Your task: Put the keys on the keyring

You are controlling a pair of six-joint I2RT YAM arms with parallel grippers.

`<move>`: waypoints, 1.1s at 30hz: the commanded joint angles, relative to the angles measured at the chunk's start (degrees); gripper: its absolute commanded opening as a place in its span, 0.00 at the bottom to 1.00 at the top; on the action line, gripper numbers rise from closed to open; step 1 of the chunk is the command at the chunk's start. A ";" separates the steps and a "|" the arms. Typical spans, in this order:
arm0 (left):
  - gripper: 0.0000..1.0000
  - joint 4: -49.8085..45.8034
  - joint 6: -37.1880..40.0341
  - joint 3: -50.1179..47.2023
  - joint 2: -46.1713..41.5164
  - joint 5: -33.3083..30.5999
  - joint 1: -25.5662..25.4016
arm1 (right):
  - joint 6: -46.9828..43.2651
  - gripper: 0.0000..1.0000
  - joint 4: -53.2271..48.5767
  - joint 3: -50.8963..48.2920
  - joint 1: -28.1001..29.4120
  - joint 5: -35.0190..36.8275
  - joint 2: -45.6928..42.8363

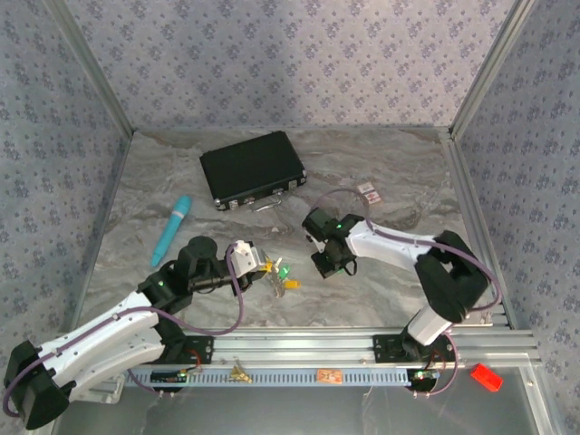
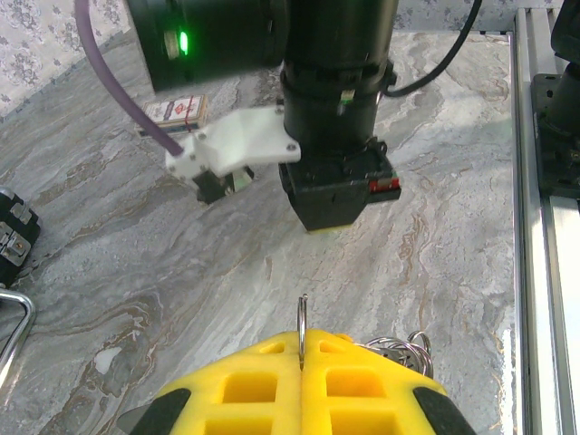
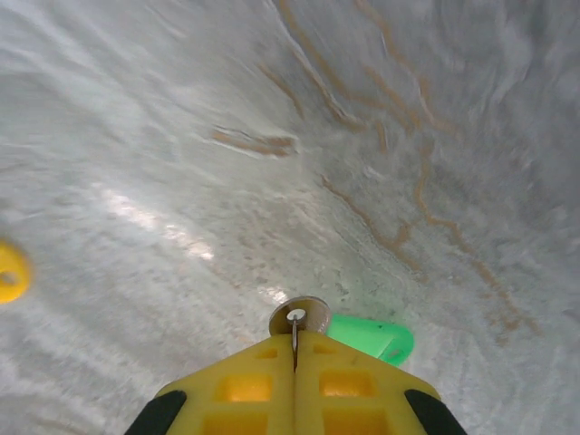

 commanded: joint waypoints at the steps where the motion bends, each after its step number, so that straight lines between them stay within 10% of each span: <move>1: 0.00 0.33 0.22 0.94 -0.46 0.16 -0.49 | -7.81 0.00 2.11 -0.26 1.80 -0.92 -6.66; 10: 0.00 -0.29 -1.36 1.09 -0.38 0.77 -0.47 | -21.12 0.00 7.99 -1.55 3.79 -11.49 -14.71; 20: 0.00 -0.80 -1.25 0.93 -0.69 0.10 -0.47 | 1.94 0.00 -5.78 2.40 1.56 -3.83 -1.84; 33: 0.00 -0.51 -1.14 0.78 -0.76 0.20 -0.50 | 5.80 0.00 -7.19 4.29 0.01 -1.65 7.25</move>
